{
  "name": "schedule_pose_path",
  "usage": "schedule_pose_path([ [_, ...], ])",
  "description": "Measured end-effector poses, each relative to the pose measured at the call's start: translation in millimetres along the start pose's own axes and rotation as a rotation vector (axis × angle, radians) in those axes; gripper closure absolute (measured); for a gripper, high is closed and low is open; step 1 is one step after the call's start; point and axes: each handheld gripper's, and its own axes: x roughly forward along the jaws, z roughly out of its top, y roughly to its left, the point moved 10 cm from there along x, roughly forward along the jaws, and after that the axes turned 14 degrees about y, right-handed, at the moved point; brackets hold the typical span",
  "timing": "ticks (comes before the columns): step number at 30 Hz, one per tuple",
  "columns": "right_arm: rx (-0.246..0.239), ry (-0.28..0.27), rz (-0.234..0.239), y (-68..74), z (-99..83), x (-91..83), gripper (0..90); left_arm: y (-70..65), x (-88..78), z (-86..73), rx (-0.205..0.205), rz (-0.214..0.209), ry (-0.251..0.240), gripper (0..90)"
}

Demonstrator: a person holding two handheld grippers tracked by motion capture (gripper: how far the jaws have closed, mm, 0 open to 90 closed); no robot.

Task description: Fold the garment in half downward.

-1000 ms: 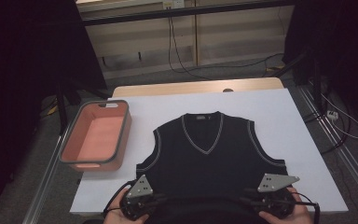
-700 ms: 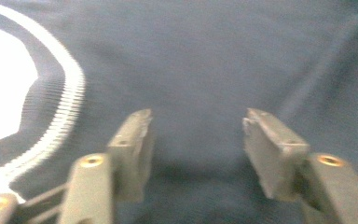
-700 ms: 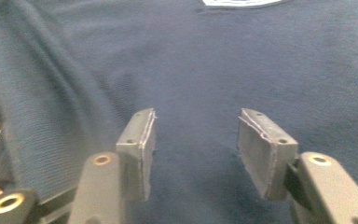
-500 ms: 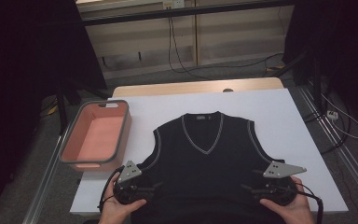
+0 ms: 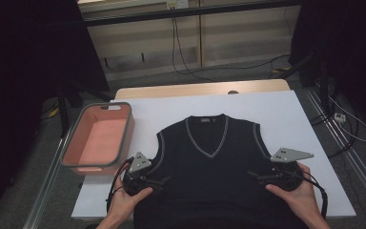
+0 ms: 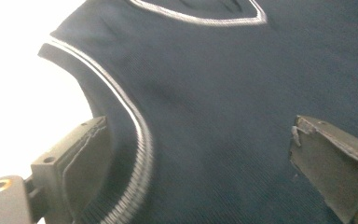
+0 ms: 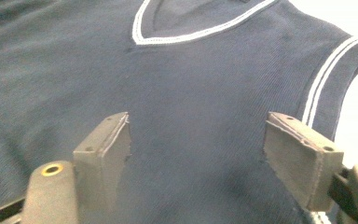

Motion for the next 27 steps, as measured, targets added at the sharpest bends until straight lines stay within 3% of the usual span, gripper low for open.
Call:
schedule_pose_path([
  [2,-0.006,-0.006,0.007,-2.4,8.8,1.1,24.5,2.7,-0.8,7.1,-0.015,-0.018,-0.021,8.5],
  [5,-0.009,-0.004,-0.007,-9.2,20.8,0.3,24.4,10.2,-0.4,18.7,-0.015,0.016,-0.051,8.7],
  [8,-0.002,-0.027,-0.020,-19.3,33.7,-2.6,24.5,15.2,6.1,24.9,-0.016,0.010,-0.036,9.6],
  [12,0.023,-0.010,-0.018,-35.2,41.9,1.7,23.4,22.2,13.7,34.5,-0.025,0.009,-0.035,11.9],
  [15,0.043,-0.006,-0.043,-50.7,46.9,8.3,23.6,29.8,18.7,43.6,-0.028,0.008,-0.026,12.0],
  [18,0.072,0.017,-0.049,-65.3,51.9,16.9,23.8,40.3,23.5,55.2,-0.058,0.025,-0.075,11.5],
  [20,0.079,0.009,-0.064,-72.6,57.4,21.4,25.7,47.3,28.2,61.2,-0.054,0.053,-0.069,10.9],
  [23,0.082,0.010,-0.073,-80.6,66.9,26.7,27.2,52.3,34.0,69.7,-0.062,0.051,-0.066,11.0],
  [27,0.076,0.018,-0.082,-90.2,83.5,33.5,29.0,57.5,38.0,79.2,-0.022,0.077,-0.064,11.6],
])
